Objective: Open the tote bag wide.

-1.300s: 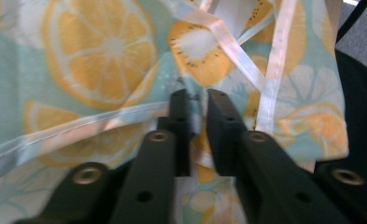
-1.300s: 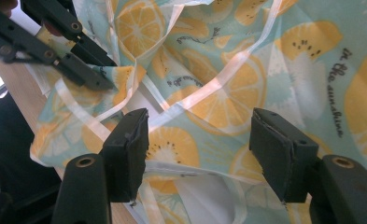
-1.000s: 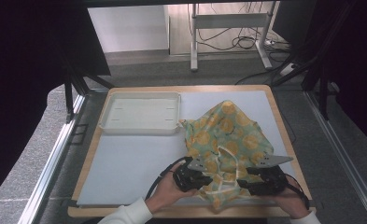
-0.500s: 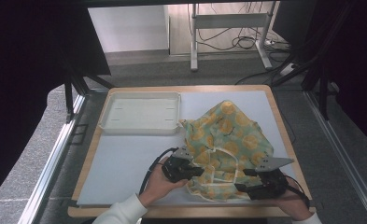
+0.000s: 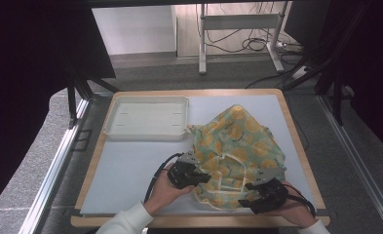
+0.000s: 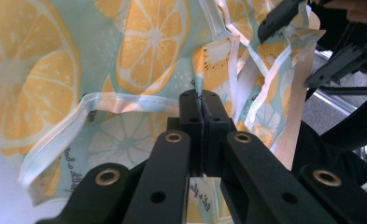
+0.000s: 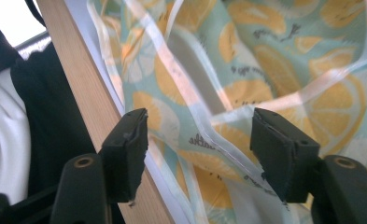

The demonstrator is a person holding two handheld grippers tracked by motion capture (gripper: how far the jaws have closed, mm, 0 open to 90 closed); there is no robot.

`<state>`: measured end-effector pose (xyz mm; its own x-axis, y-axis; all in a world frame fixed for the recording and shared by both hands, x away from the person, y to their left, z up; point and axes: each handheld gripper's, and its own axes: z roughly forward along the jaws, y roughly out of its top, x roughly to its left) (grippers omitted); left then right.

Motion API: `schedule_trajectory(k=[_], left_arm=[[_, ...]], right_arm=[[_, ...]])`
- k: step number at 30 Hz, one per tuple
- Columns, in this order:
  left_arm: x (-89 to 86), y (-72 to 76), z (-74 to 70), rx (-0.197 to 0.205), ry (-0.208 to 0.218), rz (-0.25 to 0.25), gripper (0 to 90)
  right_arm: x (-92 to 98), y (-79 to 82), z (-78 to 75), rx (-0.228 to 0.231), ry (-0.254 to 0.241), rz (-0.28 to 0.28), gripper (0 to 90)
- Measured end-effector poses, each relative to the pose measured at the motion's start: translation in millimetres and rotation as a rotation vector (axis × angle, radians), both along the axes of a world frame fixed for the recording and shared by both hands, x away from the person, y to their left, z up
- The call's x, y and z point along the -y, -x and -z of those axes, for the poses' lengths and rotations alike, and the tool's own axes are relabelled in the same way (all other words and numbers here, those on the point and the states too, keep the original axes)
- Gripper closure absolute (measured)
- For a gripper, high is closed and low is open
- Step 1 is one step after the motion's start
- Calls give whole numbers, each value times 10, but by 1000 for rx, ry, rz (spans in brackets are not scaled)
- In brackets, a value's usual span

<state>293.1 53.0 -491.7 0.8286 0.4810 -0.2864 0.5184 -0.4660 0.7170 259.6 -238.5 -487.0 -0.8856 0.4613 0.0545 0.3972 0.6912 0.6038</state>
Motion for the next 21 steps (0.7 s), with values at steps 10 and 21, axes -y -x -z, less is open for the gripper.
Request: schedule_trajectory(k=[10,21], left_arm=[[-46,-30,-3,-12,10,-5,898],[-81,-33,-19,-11,15,-8,897]], right_arm=[[-2,-2,36,17,43,-12,727],[28,12,-87,69,-3,4,886]])
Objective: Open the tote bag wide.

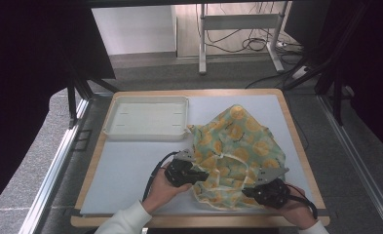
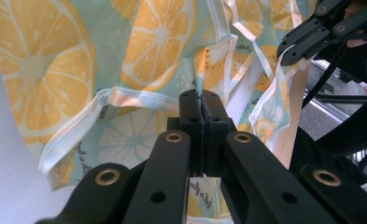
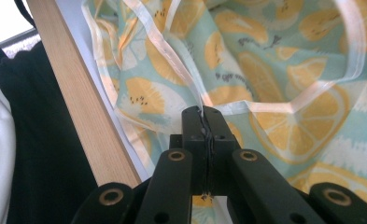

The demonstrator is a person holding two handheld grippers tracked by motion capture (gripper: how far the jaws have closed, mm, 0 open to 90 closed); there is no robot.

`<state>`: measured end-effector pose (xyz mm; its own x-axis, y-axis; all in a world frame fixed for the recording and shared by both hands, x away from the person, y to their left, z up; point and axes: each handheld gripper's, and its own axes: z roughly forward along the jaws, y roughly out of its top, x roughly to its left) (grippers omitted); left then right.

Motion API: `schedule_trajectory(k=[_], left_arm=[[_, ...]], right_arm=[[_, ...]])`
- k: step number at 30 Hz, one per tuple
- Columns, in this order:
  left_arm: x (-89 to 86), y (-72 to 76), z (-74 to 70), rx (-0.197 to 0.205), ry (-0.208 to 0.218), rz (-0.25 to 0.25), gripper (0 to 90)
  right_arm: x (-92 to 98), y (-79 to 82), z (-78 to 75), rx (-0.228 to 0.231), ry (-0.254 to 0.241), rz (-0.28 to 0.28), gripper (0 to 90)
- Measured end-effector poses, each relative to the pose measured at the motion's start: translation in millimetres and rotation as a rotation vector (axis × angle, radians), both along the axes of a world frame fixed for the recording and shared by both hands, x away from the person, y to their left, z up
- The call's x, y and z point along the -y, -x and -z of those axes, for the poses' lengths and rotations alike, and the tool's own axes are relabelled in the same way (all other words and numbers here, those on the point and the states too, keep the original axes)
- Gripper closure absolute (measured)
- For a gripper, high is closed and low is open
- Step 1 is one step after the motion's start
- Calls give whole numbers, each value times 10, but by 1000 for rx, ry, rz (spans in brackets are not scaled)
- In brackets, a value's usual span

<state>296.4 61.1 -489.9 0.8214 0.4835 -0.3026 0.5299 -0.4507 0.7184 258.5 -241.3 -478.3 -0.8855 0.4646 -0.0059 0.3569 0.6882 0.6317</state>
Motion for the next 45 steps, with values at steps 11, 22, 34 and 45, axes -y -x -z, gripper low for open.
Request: schedule_trajectory(k=[11,22,34,45], left_arm=[[-1,1,-10,-1,-16,-5,898],[52,10,-152,37,-28,-6,897],[-85,-190,-483,64,57,-43,896],[-58,-343,-697,88,68,-58,896]], right_arm=[[83,-35,-86,5,-66,40,888],[155,-121,-380,105,-128,88,888],[207,-392,-640,161,-178,130,888],[208,-604,-849,199,-191,169,889]])
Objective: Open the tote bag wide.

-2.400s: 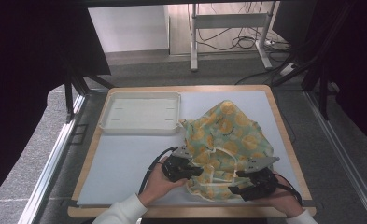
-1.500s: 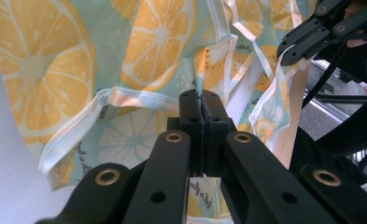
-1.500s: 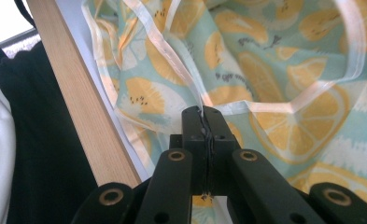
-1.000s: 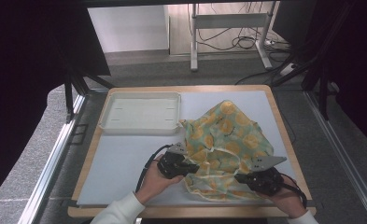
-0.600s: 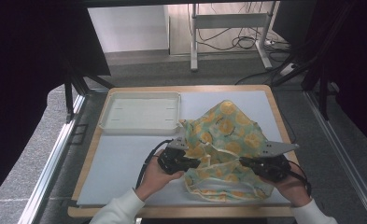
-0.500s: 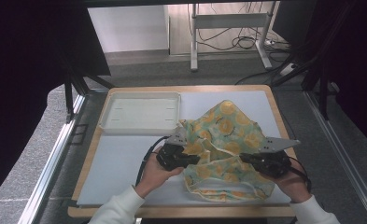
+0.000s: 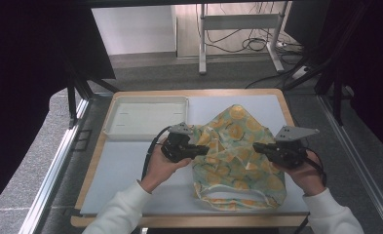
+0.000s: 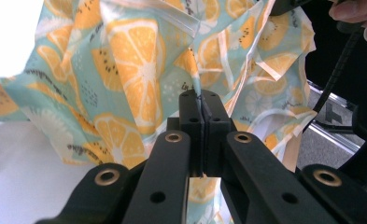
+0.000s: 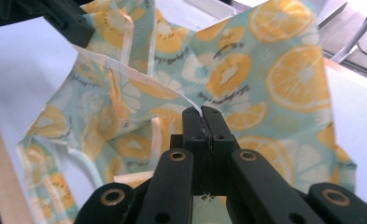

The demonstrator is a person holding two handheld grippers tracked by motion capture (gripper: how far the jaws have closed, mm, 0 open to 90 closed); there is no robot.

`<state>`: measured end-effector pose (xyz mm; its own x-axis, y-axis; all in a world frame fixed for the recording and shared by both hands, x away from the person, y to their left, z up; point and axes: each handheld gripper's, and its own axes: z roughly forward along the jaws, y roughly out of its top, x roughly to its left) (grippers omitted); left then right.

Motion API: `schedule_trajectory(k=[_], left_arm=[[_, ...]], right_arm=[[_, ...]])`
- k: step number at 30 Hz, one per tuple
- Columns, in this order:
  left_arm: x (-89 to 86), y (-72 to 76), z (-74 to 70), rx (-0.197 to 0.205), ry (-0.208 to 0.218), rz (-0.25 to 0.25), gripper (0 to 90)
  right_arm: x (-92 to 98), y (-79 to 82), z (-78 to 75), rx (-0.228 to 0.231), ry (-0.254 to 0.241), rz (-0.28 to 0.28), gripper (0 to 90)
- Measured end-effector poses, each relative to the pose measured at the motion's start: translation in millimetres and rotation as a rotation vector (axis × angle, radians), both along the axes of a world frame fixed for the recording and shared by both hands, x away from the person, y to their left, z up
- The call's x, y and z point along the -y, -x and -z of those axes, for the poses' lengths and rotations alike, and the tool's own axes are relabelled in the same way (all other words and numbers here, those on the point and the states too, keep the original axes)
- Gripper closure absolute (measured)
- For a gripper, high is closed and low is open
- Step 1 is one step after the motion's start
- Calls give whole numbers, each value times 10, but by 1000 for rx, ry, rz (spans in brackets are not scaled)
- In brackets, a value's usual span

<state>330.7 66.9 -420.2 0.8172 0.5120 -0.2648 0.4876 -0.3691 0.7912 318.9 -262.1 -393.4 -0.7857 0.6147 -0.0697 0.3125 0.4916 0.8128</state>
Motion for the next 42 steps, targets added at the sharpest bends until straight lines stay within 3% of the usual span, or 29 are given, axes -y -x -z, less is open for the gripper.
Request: schedule_trajectory(k=[18,29,42], left_arm=[[45,-270,-225,33,5,-49,896],[140,-444,-426,71,-27,-73,897],[215,-651,-488,83,-45,-106,896]], right_arm=[[-40,-300,-240,49,12,58,889],[-48,-519,-422,103,13,96,888],[-72,-820,-516,118,28,132,888]])
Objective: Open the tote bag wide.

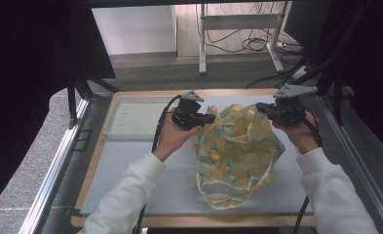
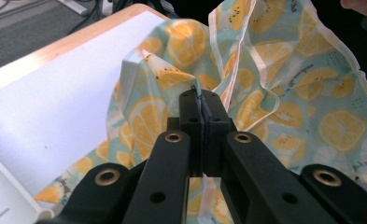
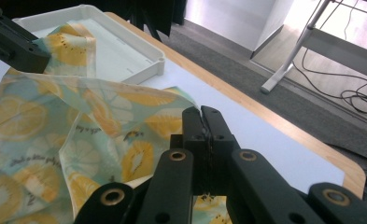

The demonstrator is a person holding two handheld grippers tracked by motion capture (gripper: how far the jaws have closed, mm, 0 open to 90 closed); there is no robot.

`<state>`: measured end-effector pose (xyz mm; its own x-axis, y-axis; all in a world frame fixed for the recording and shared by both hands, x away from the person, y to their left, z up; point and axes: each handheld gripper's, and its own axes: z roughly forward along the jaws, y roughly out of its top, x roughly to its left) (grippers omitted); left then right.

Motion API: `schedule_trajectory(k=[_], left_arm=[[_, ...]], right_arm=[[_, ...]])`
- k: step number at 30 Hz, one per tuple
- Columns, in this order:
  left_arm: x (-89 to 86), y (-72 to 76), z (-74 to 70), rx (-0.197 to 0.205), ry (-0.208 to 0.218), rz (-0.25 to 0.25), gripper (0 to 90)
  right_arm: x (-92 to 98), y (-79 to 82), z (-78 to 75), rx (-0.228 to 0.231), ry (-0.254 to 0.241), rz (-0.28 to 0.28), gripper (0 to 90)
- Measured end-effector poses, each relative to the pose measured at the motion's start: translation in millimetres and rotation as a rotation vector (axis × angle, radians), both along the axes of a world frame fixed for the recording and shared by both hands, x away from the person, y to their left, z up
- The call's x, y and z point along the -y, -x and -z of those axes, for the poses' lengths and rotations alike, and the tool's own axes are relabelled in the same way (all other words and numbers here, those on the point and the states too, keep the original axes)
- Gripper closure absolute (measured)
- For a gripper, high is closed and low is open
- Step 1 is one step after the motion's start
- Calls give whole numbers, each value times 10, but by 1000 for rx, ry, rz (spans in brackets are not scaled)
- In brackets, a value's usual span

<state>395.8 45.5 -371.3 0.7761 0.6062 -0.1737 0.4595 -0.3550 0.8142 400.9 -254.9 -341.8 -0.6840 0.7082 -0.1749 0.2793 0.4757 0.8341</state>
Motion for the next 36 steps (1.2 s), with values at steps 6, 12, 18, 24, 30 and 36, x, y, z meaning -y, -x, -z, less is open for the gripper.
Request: schedule_trajectory(k=[6,12,18,24,30,36], left_arm=[[3,-184,-61,12,0,-28,896],[-3,-344,-148,26,-1,-53,895],[4,-442,-180,29,4,-72,895],[12,-567,-201,21,-1,-92,894],[17,-660,-227,12,-1,-102,894],[12,-711,-295,23,5,-116,894]], right_arm=[[-32,-163,-51,18,18,23,888],[-65,-339,-100,39,26,52,888],[-96,-494,-84,50,33,70,888],[-109,-647,-35,42,30,83,888],[-112,-763,-28,42,24,96,888],[-114,-824,-70,53,7,111,888]])
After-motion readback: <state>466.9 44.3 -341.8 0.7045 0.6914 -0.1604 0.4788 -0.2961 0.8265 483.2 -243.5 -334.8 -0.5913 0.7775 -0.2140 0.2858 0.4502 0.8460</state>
